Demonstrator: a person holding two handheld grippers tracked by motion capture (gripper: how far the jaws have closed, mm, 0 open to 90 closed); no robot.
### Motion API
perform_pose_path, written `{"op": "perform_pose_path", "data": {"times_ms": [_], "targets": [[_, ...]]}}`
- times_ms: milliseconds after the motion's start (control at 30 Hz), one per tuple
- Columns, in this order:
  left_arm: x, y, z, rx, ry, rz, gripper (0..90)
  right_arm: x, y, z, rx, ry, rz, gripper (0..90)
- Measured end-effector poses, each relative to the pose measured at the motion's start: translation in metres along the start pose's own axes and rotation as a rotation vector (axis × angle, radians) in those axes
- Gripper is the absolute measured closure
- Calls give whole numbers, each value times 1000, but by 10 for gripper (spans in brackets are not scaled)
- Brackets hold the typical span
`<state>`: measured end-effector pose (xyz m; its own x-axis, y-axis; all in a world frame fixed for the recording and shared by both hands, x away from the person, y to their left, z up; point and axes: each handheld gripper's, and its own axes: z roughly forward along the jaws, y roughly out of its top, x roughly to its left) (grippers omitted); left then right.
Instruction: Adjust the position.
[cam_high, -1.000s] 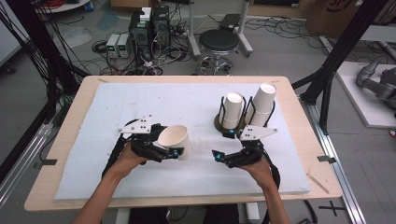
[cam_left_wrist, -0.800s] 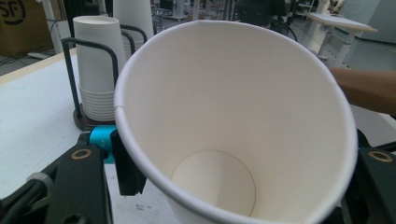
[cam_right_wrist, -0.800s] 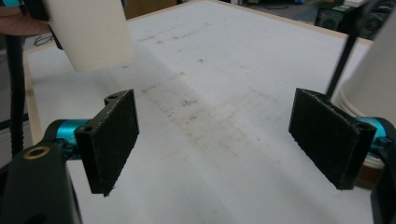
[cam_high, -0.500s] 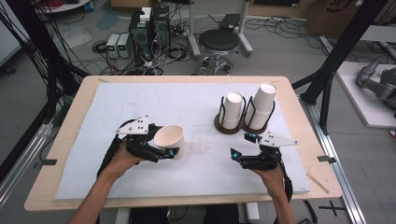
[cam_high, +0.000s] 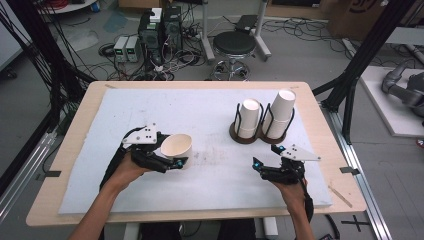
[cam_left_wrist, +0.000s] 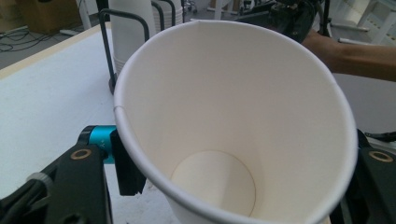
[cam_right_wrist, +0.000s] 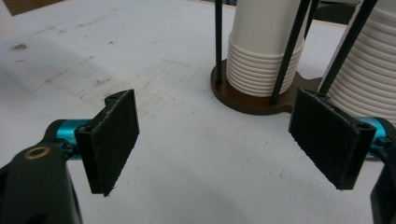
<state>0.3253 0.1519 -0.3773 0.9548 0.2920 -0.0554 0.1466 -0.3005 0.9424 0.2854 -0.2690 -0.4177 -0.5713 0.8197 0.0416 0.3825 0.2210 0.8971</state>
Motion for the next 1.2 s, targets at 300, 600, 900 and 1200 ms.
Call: {"op": "perform_pose_path", "data": {"times_ms": [300, 600, 900, 1200], "targets": [[1, -3, 0, 6, 8, -9, 316, -3, -6, 0, 18, -29, 23, 165], [1, -3, 2, 4, 4, -8, 316, -7, -10, 0, 22, -41, 35, 165], [3, -4, 0, 0, 6, -11, 316, -6, -10, 0, 15, -40, 35, 165], [4, -4, 1, 1, 3, -9, 316, -8, -11, 1, 15, -44, 43, 165]]}}
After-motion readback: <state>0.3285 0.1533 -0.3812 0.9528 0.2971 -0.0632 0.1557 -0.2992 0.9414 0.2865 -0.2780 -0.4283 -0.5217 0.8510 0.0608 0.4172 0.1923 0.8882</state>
